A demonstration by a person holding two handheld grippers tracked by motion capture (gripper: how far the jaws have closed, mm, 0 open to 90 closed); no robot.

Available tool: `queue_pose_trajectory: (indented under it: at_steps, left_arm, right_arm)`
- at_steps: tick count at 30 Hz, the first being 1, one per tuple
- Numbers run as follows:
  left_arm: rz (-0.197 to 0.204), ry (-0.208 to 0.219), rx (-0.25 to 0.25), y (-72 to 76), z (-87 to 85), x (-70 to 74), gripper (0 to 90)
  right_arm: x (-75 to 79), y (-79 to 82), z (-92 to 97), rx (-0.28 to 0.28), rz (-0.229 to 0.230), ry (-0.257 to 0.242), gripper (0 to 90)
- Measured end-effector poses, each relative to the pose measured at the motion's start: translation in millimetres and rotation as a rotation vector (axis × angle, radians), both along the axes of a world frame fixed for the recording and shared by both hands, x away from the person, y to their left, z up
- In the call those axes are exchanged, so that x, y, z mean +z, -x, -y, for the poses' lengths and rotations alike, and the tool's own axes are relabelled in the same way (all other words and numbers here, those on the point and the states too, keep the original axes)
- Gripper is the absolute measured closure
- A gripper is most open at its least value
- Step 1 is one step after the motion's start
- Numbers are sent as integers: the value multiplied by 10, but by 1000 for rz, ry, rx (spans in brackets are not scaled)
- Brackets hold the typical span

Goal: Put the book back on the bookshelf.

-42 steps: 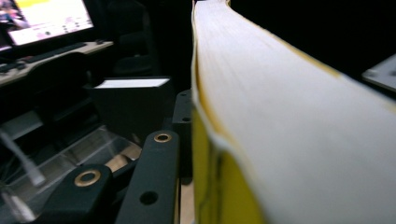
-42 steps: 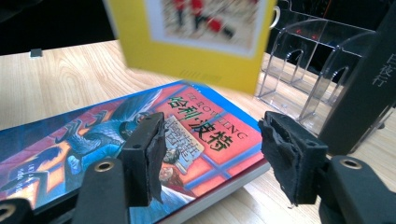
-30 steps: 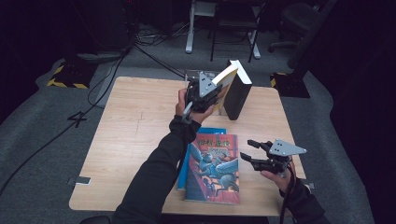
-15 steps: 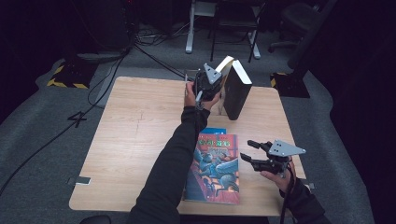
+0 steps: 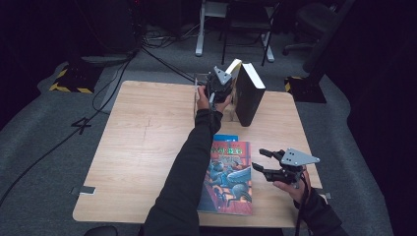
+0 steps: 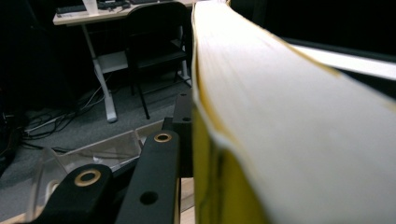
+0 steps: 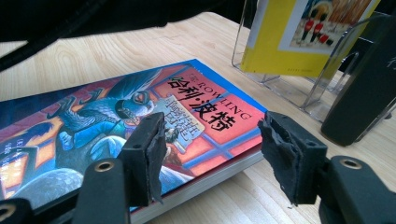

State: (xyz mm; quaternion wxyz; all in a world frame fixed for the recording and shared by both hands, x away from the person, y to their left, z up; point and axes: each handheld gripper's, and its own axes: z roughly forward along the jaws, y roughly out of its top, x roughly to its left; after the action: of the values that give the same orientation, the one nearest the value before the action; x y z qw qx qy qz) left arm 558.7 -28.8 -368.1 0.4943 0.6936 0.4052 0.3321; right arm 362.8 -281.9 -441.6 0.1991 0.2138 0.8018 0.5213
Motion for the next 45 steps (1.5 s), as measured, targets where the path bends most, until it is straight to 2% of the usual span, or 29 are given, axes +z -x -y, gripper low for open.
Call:
queue_pose_trajectory:
  at_steps: [2,4,9,10,12,16,19,23,27,35,42,45]
  left_arm:
    - [-3,-6,25,-22,32,-44,750]
    - [4,19,42,-47,32,-70,750]
    - [24,34,62,-114,59,-66,749]
    - [25,22,71,-133,70,-69,749]
    - [26,24,74,-157,81,-80,748]
    - [18,30,96,-224,134,-143,749]
    - [14,25,90,-247,144,-188,748]
    - [2,58,108,-252,119,-234,748]
    - [-7,74,100,-219,95,-244,745]
    - [-17,8,61,-154,79,-210,710]
    - [-26,2,49,-76,-31,-243,640]
    - [-33,-6,38,0,-115,-276,612]
  right_arm:
    - [3,4,3,-2,1,-1,409]
    - [7,15,1,5,3,1,414]
    - [-9,19,-4,8,4,9,413]
    - [-12,16,-4,9,2,10,413]
    - [-13,16,-5,7,-1,4,413]
    - [-1,28,1,7,6,3,413]
    - [-6,24,9,4,4,2,413]
    - [-1,23,23,-1,3,-2,414]
    - [0,24,17,0,6,0,413]
    - [6,26,40,-7,6,1,410]
    - [1,24,46,-9,6,8,408]
    - [2,24,51,-11,7,8,408]
